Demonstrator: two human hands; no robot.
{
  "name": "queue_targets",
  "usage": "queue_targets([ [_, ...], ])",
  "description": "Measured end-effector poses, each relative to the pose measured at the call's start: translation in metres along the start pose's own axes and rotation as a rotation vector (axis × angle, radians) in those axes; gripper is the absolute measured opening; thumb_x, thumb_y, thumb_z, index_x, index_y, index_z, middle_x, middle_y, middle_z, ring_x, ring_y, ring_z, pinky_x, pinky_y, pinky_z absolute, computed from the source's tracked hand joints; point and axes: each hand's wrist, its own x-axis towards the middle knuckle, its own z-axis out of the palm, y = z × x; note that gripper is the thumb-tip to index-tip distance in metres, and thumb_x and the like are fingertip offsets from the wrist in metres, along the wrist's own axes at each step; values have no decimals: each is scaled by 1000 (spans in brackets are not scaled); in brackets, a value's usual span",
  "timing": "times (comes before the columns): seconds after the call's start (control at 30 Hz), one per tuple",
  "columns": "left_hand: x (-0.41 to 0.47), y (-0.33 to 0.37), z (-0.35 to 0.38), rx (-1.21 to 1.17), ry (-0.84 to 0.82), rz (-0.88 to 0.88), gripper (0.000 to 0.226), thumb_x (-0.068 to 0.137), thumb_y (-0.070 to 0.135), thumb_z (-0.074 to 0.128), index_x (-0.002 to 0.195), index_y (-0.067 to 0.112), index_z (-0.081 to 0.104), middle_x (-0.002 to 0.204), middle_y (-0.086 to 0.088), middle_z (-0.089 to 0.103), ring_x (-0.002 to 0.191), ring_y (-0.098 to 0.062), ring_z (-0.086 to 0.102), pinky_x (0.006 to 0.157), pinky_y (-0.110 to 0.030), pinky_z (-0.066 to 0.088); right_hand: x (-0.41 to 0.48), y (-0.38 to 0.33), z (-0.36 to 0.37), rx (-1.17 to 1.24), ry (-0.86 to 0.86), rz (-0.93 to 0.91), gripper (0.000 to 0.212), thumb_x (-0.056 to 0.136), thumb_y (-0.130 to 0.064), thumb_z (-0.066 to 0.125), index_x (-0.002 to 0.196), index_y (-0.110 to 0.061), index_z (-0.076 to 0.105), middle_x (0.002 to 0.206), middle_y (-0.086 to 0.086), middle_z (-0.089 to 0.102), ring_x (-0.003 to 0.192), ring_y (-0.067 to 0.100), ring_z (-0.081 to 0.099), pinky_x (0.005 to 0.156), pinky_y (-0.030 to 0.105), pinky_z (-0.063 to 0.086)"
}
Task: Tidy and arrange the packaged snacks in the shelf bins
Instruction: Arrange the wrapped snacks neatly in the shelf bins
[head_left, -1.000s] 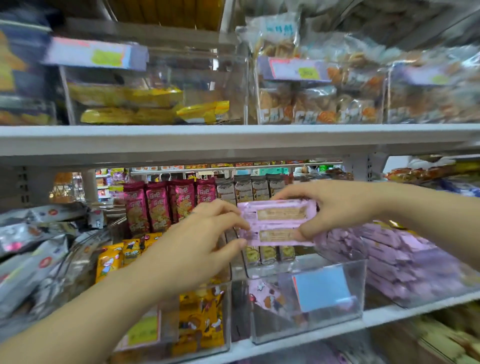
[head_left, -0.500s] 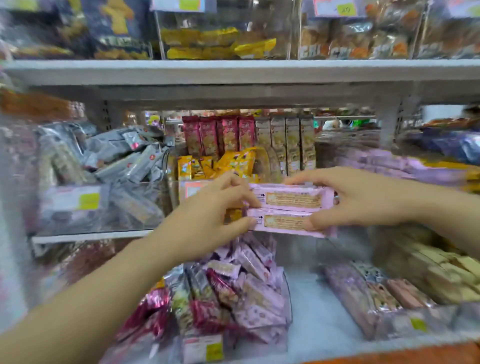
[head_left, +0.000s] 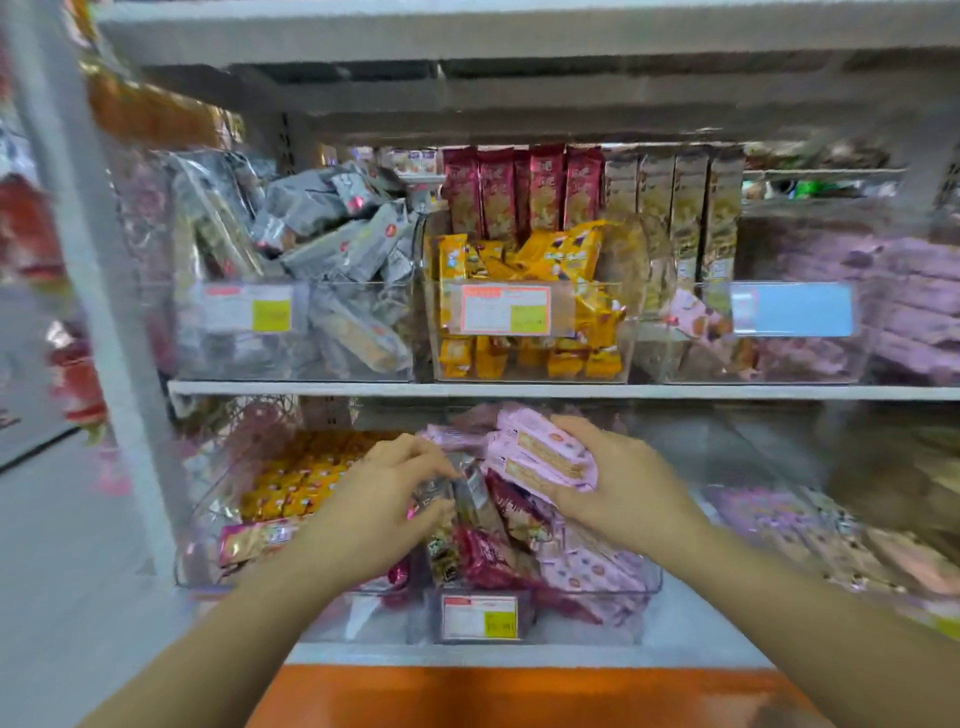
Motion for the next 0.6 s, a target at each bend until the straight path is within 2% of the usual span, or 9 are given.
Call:
queue_targets([
  [0.07,-1,-6,2,5,5,-15,28,91,39,58,119,35,58,125,13,44,120,-8,39,104,-30,35,10,-2,15,-72,49,-3,62,81,-51,58,138,-40,36,119,-4,61,109,20,57,79,33,50],
  [0.2,0,-14,6,22,23,-23,33,92,40,57,124,35,55,136,12,38,130,-8,30,108,-28,27,29,-2,36,-144,72,32,60,84,-44,57,139,-34,36,116,1,59,108,23,56,76,33,50],
  [0.33,3,-20,11,0,50,-32,37,90,38,60,126,34,54,140,10,38,132,-13,33,109,-34,31,38,-5,46,-145,112,76,55,83,-45,58,134,-29,45,113,3,62,105,26,57,73,33,49],
  [0.43,7,-24,15,-16,40,-45,42,91,39,58,131,37,48,146,9,29,136,-14,28,111,-35,30,41,-6,47,-196,156,91,55,82,-48,58,132,-26,48,108,4,64,101,26,59,76,32,43],
  [0.53,17,-29,16,-82,50,-120,46,92,42,55,136,35,42,149,4,24,138,-18,25,109,-34,29,44,-11,46,-246,146,103,56,85,-51,54,135,-27,43,110,3,61,103,26,58,80,32,40],
  [0.6,25,-32,16,-167,12,-219,51,93,46,51,140,33,37,146,1,26,136,-18,30,106,-30,31,45,-13,45,-259,150,102,57,86,-52,52,137,-28,39,113,3,59,104,27,57,80,32,40],
])
